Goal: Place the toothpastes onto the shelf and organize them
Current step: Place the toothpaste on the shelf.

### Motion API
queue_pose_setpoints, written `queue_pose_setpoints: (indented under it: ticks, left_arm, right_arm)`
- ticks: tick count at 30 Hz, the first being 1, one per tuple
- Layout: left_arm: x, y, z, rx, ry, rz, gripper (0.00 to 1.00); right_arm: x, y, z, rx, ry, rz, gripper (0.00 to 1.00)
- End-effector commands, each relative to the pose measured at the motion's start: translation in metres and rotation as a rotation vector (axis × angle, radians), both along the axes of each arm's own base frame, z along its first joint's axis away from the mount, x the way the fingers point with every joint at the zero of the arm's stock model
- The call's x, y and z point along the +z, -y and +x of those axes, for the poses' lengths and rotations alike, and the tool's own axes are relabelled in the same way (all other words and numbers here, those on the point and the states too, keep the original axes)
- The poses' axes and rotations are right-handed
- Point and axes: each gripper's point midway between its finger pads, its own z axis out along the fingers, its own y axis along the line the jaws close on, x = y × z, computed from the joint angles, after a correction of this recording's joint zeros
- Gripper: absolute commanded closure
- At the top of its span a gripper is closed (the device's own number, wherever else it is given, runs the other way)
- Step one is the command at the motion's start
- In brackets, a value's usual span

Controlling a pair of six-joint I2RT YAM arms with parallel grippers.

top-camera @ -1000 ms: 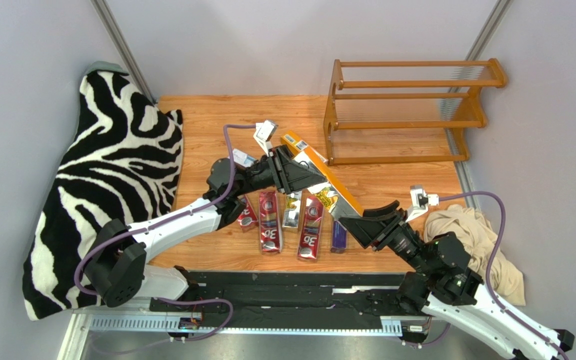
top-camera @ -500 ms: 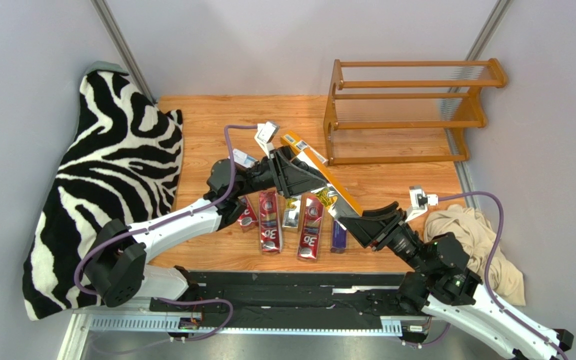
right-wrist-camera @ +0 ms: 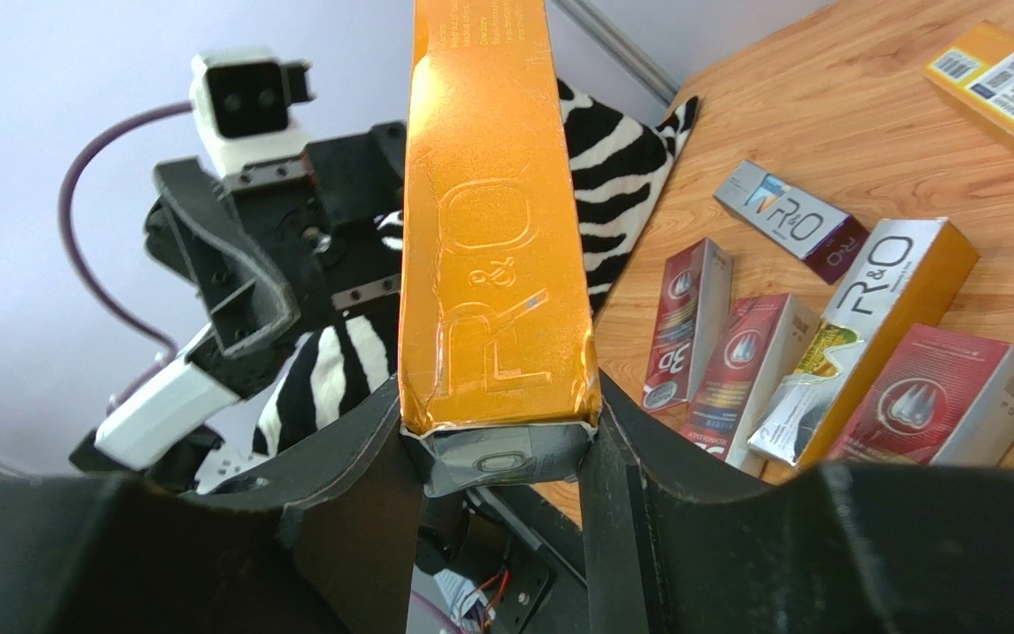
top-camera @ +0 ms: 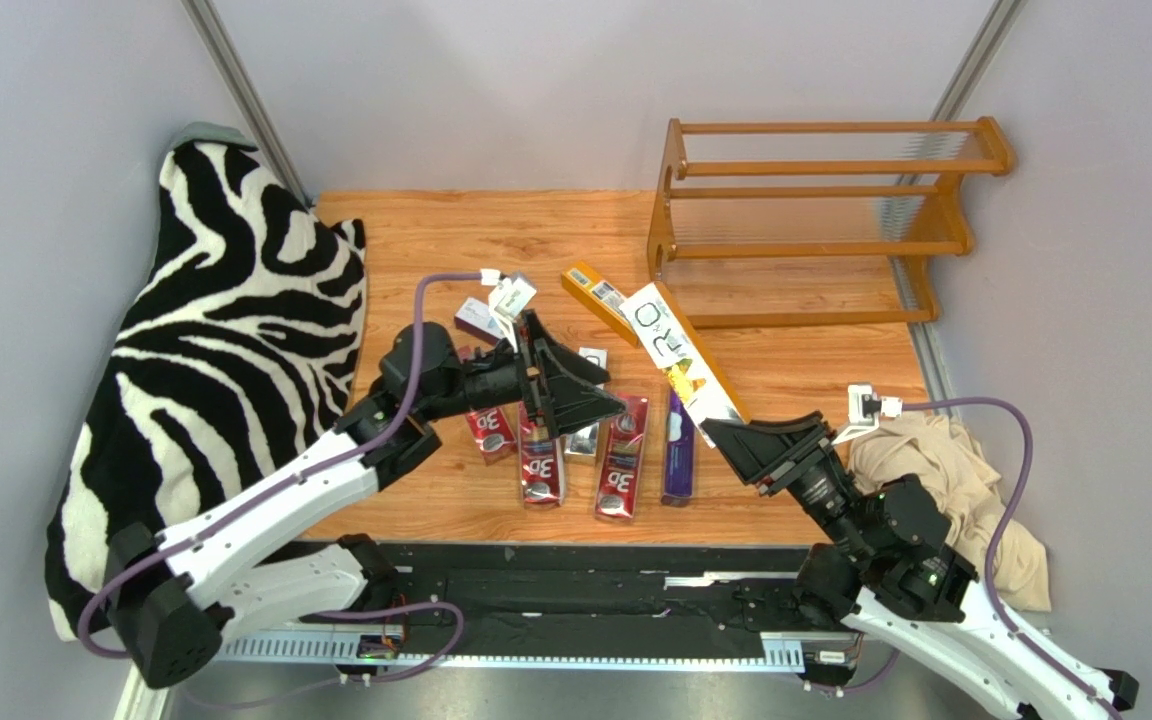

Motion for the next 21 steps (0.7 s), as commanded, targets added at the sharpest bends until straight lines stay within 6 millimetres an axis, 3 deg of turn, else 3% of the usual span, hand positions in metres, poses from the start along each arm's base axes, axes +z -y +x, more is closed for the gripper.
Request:
queue_pose_setpoints:
  ticks: [1,3,4,5,6,7,9,11,14,21]
  left_arm:
    - [-0.031,-0.037,0.012,0.189,0.051,0.249,0.01]
    - [-0.033,-0.059,0.020,0.304,0.058,0.300,0.01]
    - [-0.046,-0.080,0.034,0.437,0.033,0.388,0.01]
    - [-0.050,-0.093,0.040,0.507,0.025,0.421,0.01]
    - [-0.048,-0.119,0.056,0.676,0.021,0.450,0.01]
    - [-0.062,-0.137,0.056,0.763,-0.050,0.498,0.01]
    - [-0.065,-0.170,0.061,0.924,-0.071,0.530,0.01]
    - [-0.062,-0.184,0.060,0.990,-0.090,0.506,0.01]
    - [-0.061,-0.193,0.059,1.021,-0.071,0.508,0.01]
    - [-0.070,-0.170,0.059,0.908,-0.055,0.529,0.01]
  right_arm:
    - [0.018,0.016,0.005,-0.072,-0.005,0.063,0.78]
    - [0.020,0.017,0.007,-0.083,-0.012,0.051,0.78]
    - [0.019,0.017,0.008,-0.085,-0.017,0.040,0.78]
    - [0.021,0.017,0.008,-0.086,-0.015,0.038,0.78]
    - [0.020,0.015,0.009,-0.088,-0.018,0.028,0.78]
    - [0.021,0.015,0.010,-0.088,-0.018,0.025,0.78]
    - [0.021,0.012,0.013,-0.093,-0.027,0.012,0.78]
    - [0.020,0.010,0.014,-0.096,-0.033,-0.005,0.78]
    - [0.023,0.005,0.018,-0.100,-0.042,-0.029,0.78]
    - [0.044,-0.011,0.037,-0.139,-0.068,-0.115,0.78]
